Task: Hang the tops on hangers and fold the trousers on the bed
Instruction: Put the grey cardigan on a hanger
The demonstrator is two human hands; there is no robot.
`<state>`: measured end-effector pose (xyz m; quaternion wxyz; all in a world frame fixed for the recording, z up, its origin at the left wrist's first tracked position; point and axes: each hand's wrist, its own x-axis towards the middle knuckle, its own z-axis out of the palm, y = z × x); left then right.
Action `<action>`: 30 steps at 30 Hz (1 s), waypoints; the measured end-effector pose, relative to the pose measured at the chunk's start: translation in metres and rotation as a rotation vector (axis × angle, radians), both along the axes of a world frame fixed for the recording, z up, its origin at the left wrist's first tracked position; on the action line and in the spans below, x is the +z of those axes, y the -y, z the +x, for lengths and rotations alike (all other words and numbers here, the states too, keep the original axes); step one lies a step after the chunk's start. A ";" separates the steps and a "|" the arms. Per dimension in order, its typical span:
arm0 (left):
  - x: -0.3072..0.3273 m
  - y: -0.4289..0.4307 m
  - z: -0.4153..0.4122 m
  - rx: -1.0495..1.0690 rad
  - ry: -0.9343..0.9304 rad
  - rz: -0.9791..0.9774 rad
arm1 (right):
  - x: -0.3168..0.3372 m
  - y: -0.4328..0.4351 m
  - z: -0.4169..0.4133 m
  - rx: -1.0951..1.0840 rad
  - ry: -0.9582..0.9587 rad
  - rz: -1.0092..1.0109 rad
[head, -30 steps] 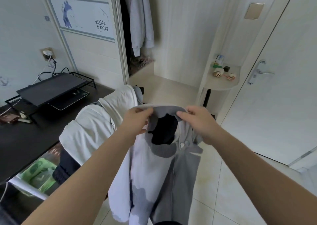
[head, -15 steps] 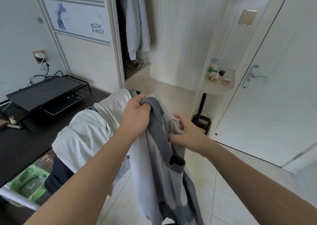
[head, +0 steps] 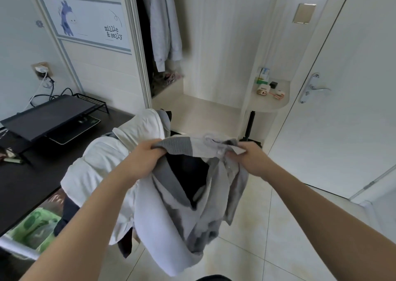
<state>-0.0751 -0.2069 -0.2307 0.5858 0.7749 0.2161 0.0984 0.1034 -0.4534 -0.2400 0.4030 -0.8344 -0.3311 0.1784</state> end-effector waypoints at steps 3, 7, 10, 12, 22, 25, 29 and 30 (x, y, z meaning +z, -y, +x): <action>-0.007 -0.014 -0.017 -0.282 -0.406 0.240 | 0.034 -0.005 0.001 0.085 0.149 0.005; 0.017 0.018 -0.016 -0.381 -0.271 0.059 | 0.071 -0.027 -0.019 0.279 0.246 -0.018; 0.029 0.035 -0.003 -0.231 -0.133 -0.191 | 0.087 -0.038 -0.031 0.340 0.231 0.066; 0.029 0.037 0.001 -0.226 -0.205 -0.336 | 0.095 -0.037 -0.032 0.346 0.223 0.117; 0.018 0.061 0.012 -0.505 -0.243 -0.485 | 0.080 -0.002 -0.024 0.303 0.228 0.140; 0.015 0.063 0.014 -0.517 -0.215 -0.534 | 0.076 0.007 -0.022 0.261 0.221 0.151; 0.012 0.070 0.016 -0.450 -0.223 -0.343 | 0.067 0.008 -0.019 0.204 0.204 0.161; 0.011 0.072 0.017 -0.404 -0.192 -0.279 | 0.065 0.008 -0.018 0.188 0.198 0.168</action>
